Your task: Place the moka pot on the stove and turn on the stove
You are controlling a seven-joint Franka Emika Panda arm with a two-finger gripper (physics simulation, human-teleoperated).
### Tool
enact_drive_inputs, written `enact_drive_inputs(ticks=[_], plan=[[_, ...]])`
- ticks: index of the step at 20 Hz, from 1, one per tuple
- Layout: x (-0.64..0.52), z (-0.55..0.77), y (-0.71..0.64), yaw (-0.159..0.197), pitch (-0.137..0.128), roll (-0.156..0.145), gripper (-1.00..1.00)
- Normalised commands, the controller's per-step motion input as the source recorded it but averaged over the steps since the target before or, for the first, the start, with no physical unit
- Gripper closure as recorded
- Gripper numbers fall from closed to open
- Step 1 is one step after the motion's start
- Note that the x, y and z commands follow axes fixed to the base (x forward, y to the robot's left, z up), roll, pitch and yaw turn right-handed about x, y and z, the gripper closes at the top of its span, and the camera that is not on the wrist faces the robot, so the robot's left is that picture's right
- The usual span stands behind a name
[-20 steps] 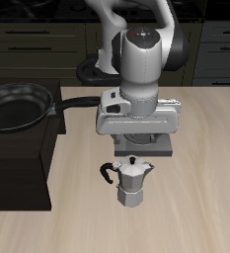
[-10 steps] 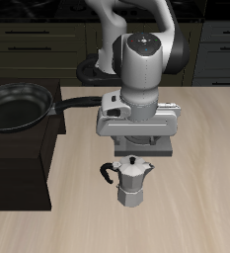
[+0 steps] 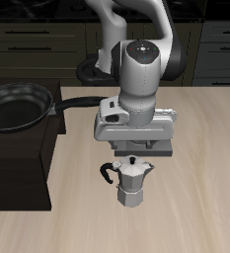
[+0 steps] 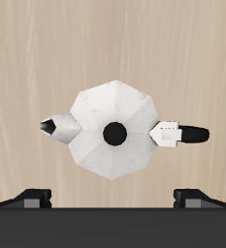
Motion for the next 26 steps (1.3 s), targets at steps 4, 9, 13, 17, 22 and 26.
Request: enact_drive_inputs(ticks=[4,9,13,17,22,26], plan=[[0.05,-0.24,0.04,0.022,0.036,0.001,-1.00],[0.05,-0.18,0.03,-0.008,0.029,0.014,-1.00],[-0.01,-0.09,0.09,0.014,0.021,0.000,-1.00],[-0.02,-0.02,0.01,0.007,0.009,0.005,-1.00],[-0.01,-0.05,-0.09,-0.002,0.006,-0.018,-1.00],[0.00,0.00,-0.14,-0.003,0.002,-0.016,-1.00]])
